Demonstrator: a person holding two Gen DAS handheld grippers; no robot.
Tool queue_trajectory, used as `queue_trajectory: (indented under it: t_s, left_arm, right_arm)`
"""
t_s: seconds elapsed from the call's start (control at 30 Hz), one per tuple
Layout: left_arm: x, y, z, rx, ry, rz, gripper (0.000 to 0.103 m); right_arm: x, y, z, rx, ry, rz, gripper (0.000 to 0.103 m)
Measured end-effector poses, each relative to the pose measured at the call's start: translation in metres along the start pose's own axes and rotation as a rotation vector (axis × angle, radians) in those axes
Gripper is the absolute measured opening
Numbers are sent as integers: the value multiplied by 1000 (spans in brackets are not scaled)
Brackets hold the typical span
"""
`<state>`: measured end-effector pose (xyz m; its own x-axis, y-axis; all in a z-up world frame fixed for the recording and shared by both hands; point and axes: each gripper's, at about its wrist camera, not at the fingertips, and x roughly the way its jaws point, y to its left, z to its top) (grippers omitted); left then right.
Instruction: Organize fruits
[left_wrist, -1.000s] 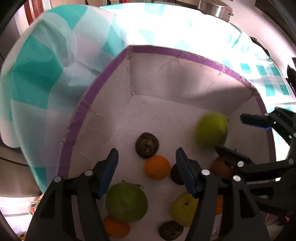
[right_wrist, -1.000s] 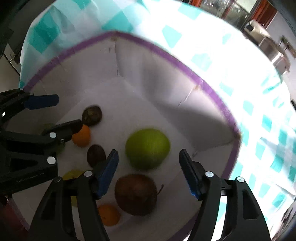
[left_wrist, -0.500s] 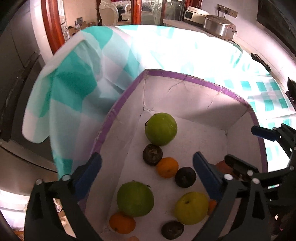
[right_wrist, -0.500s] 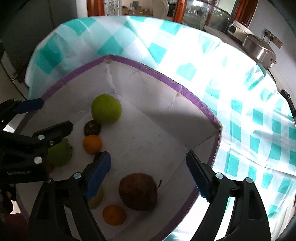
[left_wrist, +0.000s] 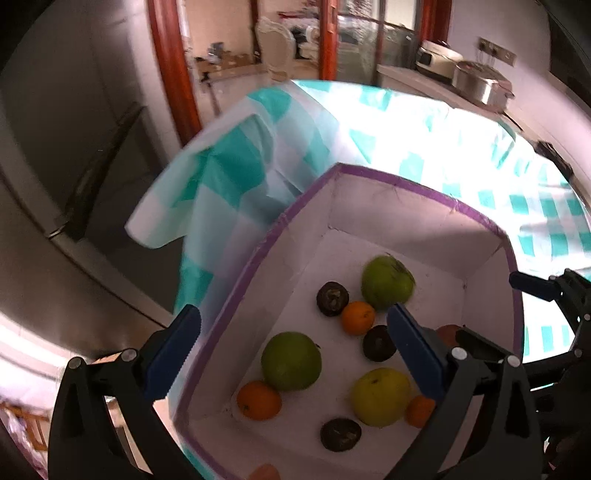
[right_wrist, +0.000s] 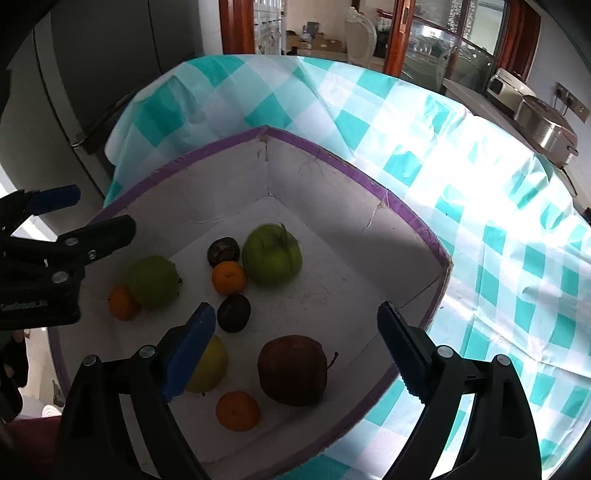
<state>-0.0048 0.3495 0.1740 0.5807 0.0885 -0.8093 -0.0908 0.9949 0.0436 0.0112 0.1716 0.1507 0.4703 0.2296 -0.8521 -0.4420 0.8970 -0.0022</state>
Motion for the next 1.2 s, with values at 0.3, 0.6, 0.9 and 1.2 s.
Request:
queue_trajectory:
  t_s: [0.3,0.6,0.9,1.2]
  left_arm:
    - [-21,6,-30,-175,159,133,101]
    - [-23,11,-55,-237,217,120,101]
    - [-17,17,-50,-228,222,84,101]
    - [3,19,-44,-153,261,38,101]
  right_arm:
    - [1,16,-13,-93,17,73,87]
    - [-2,23,-16,-132,18,81,87]
    - [-3,28,-16,-119,22,58,87]
    - [4,30,-19,-69,45,10,87]
